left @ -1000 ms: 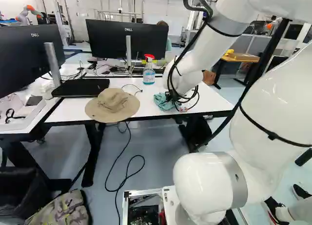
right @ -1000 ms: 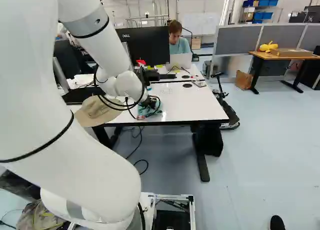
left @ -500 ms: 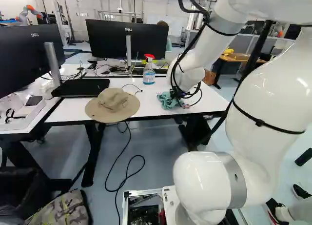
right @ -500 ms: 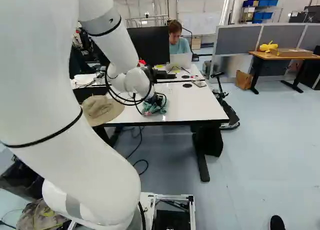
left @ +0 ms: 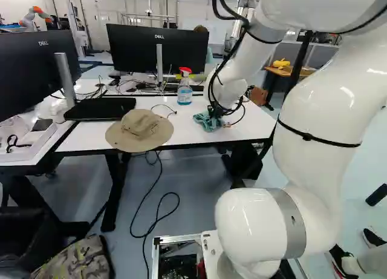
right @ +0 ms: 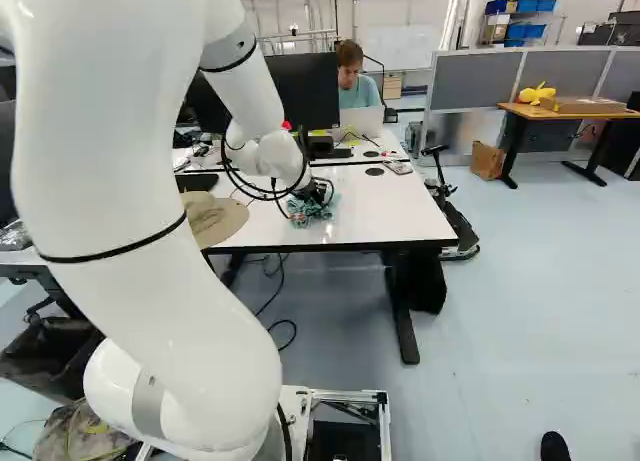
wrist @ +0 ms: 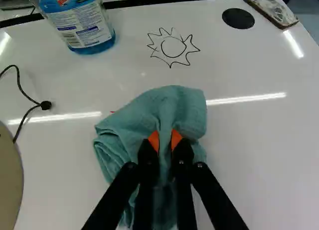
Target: Clean the table with the green towel
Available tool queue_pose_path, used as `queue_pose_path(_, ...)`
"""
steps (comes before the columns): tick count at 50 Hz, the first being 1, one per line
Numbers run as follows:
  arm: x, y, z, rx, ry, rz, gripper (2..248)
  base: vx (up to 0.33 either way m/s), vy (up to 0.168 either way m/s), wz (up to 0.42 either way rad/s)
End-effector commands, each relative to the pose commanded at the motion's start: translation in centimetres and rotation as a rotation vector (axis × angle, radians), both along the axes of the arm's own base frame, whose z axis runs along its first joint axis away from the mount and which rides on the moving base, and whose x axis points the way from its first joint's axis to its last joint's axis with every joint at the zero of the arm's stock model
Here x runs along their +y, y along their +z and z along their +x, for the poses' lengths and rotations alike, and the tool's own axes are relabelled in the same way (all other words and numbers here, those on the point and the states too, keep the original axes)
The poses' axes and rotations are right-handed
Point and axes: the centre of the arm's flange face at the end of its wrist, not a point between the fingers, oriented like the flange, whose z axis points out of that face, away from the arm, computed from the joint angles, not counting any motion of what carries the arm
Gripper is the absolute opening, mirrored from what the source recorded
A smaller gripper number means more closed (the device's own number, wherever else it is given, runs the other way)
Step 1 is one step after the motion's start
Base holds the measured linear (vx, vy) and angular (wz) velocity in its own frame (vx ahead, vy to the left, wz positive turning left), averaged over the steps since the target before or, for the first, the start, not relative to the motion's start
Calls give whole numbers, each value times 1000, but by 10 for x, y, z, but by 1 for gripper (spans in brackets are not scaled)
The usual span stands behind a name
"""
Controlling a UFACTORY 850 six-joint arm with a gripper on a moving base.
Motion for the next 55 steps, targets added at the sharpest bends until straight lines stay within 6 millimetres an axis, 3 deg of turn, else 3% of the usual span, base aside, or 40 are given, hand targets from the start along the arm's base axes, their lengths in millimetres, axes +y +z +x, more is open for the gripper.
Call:
queue_pose_path(10, 11, 0, 14, -4, 25, 0, 46, 0, 0, 0)
queue_pose_path(26, 37, 0, 13, -4, 77, 0, 46, 0, 0, 0)
queue_pose_path(42, 63, 0, 4, -1, 130, 0, 46, 0, 0, 0)
queue_pose_path(55, 77, 0, -15, 4, 162, 0, 46, 0, 0, 0)
